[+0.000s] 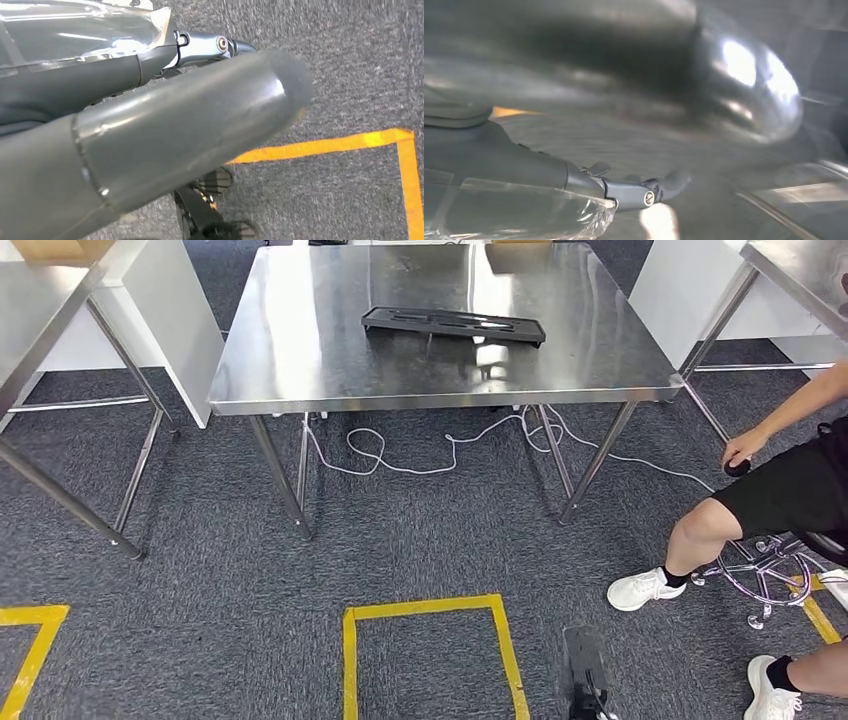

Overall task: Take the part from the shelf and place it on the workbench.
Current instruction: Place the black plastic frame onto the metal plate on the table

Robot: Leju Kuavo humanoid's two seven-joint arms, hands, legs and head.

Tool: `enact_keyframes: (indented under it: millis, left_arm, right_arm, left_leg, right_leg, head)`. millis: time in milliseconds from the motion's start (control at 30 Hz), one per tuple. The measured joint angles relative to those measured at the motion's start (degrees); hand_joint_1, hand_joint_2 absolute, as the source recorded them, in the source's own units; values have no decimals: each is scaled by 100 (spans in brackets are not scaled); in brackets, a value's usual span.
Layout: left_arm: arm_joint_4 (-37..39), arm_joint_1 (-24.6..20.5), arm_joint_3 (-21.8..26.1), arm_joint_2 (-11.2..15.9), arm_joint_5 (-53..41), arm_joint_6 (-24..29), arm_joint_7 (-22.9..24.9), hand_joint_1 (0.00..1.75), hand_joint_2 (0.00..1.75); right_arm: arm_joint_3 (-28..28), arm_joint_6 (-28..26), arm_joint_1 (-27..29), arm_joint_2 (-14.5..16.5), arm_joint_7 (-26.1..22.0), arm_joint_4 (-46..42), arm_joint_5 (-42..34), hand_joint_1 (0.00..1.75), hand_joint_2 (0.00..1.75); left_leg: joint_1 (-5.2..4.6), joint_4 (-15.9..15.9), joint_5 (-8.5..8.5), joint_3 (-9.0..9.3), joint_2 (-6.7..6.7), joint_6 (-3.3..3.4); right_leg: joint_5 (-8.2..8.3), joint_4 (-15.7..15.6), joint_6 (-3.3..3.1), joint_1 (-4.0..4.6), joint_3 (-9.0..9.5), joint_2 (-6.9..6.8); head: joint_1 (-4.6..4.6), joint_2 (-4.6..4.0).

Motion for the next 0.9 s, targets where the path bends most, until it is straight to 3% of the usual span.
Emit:
enact_keyframes:
  millis: [67, 100, 133, 167, 233, 267, 333, 367, 433, 467, 533, 600, 633, 667, 700, 800, 833, 900]
  left_arm:
    - [0, -4, 20, 0, -59, -2, -18, 0, 0]
    - [0, -2, 28, 1, -82, -2, -21, 0, 0]
    - [1, -1, 32, 1, -107, -3, -24, 0, 0]
    - [1, -1, 33, 1, -125, -4, -23, 0, 0]
    - [2, -6, 34, -1, -155, -1, -21, 0, 0]
    - [2, -9, 35, -1, -167, 19, -21, 0, 0]
    - [2, -17, 44, -1, -181, 91, -23, 0, 0]
    - [2, -19, 53, 0, -186, 128, -25, 0, 0]
    - [3, -18, 72, 5, -198, 159, -27, 0, 0]
    - [4, -11, 77, 8, -207, 163, -26, 0, 0]
    - [11, 3, 79, 9, -230, 160, -19, 0, 0]
    - [16, 3, 79, 9, -256, 155, -5, 0, 0]
    - [17, 1, 79, 11, -266, 154, 4, 0, 0]
    - [19, 0, 79, 13, -274, 152, 10, 0, 0]
    - [19, 0, 79, 13, -278, 152, 17, 0, 0]
    - [20, -15, 79, 18, -282, 147, 22, 0, 0]
    - [21, -20, 79, 21, -282, 144, 22, 0, 0]
    - [23, -27, 79, 22, -284, 137, 25, 0, 0]
  right_arm:
    - [2, 93, -19, -71, 345, 625, 281, 0, 0]
    - [3, 178, -6, -102, 517, 908, 356, 0, 0]
    - [5, 259, 15, -129, 687, 1163, 410, 0, 0]
    - [10, 320, 36, -147, 837, 1382, 455, 0, 0]
    - [28, 412, 66, -175, 1121, 1714, 576, 0, 0]
    - [49, 449, 74, -184, 1244, 1833, 652, 0, 0]
    - [113, 510, 85, -197, 1435, 2022, 768, 0, 0]
    - [142, 538, 98, -203, 1506, 2102, 788, 0, 0]
    - [161, 584, 154, -210, 1606, 2237, 729, 0, 0]
    - [158, 602, 187, -215, 1649, 2293, 685, 0, 0]
    - [154, 629, 236, -228, 1716, 2382, 617, 0, 0]
    - [152, 643, 266, -237, 1763, 2444, 594, 0, 0]
    - [152, 648, 281, -237, 1779, 2470, 589, 0, 0]
    - [152, 652, 297, -236, 1788, 2492, 587, 0, 0]
    - [152, 654, 312, -236, 1793, 2512, 586, 0, 0]
    - [152, 658, 320, -235, 1795, 2547, 586, 0, 0]
    - [152, 659, 314, -235, 1796, 2556, 586, 0, 0]
    - [151, 663, 304, -242, 1796, 2570, 584, 0, 0]
  left_leg:
    - [-21, 1, 152, -186, 5, 57]
    - [-29, 5, 230, -283, 5, 53]
    - [-33, 10, 309, -382, 7, 46]
    - [-34, 16, 383, -481, 11, 31]
    - [-31, 32, 519, -664, 18, -21]
    - [-36, 45, 576, -739, 22, -59]
    - [-51, 54, 685, -798, 41, -141]
    - [-54, 41, 731, -800, 52, -178]
    - [-25, 21, 787, -798, 58, -245]
    - [-5, 86, 681, -828, 53, -272]
    - [22, 558, 160, -973, 32, -317]
    - [26, 1340, -383, -1156, 14, -355]
    - [28, 1634, -490, -1187, 8, -368]
    - [30, 1740, -489, -1127, 5, -373]
    - [32, 1614, -402, -951, 5, -369]
    - [26, 432, -93, -104, -5, -297]
    - [16, 172, -64, 55, -10, -269]
    - [-3, 12, -71, 100, -14, -237]
  right_leg:
    - [-538, 680, -80, -15, -189, 21]
    - [-691, 1008, -67, -19, -225, 26]
    - [-723, 1221, -23, -22, -196, 29]
    - [-639, 1260, 46, -25, -79, 32]
    - [-393, 765, 149, -35, 437, 32]
    - [-403, 290, 143, -26, 811, 31]
    - [-579, -480, 33, 17, 1298, 42]
    - [-655, -673, -29, 43, 1388, 48]
    - [-607, -710, -137, 12, 1343, 43]
    - [-558, -707, -203, -11, 1316, 31]
    - [-447, -707, -317, -38, 1233, 8]
    - [-360, -700, -357, -14, 1123, 4]
    - [-325, -696, -352, -6, 1077, 3]
    - [-299, -692, -340, -1, 1043, 4]
    - [-279, -687, -327, 1, 1030, 4]
    - [-253, -637, -287, 19, 1001, 11]
    - [-245, -617, -271, 34, 977, 12]
    - [-239, -573, -240, 84, 919, 15]
  head:
    - [34, 0]
    - [40, 0]
    - [43, 0]
    - [46, 0]
    - [49, 1]
    - [52, 1]
    - [36, 0]
    - [23, -1]
    - [0, -1]
    - [-6, 0]
    - [-15, 0]
    - [-19, 0]
    - [-18, 0]
    - [-18, 0]
    - [-19, 0]
    - [-16, 0]
    - [-10, 0]
    - [1, 0]
